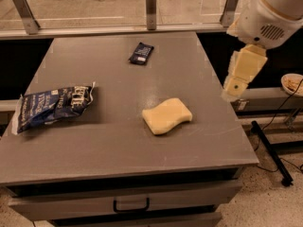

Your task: Move rxbar blueberry near sponge

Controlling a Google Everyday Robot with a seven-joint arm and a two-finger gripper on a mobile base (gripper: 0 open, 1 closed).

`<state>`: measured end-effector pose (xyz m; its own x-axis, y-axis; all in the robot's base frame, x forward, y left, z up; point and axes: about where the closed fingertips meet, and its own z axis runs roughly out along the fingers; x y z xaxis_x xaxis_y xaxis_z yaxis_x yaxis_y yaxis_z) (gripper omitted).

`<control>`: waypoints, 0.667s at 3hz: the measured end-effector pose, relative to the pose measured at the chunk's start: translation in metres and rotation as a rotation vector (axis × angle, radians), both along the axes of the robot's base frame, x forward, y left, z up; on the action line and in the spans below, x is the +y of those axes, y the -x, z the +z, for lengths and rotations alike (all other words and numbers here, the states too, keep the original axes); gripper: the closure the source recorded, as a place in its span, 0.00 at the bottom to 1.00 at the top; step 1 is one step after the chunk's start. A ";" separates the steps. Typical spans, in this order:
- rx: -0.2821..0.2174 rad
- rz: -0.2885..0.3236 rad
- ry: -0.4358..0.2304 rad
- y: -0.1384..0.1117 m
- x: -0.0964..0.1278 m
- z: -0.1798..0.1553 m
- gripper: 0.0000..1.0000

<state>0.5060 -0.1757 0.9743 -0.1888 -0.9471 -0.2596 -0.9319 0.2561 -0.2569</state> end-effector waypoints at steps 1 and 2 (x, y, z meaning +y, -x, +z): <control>-0.092 -0.085 -0.082 -0.056 0.013 -0.009 0.00; -0.151 -0.230 -0.212 -0.099 0.024 -0.022 0.00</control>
Offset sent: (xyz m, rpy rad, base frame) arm 0.1820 0.0355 -0.0154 0.4489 -0.3405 -0.4497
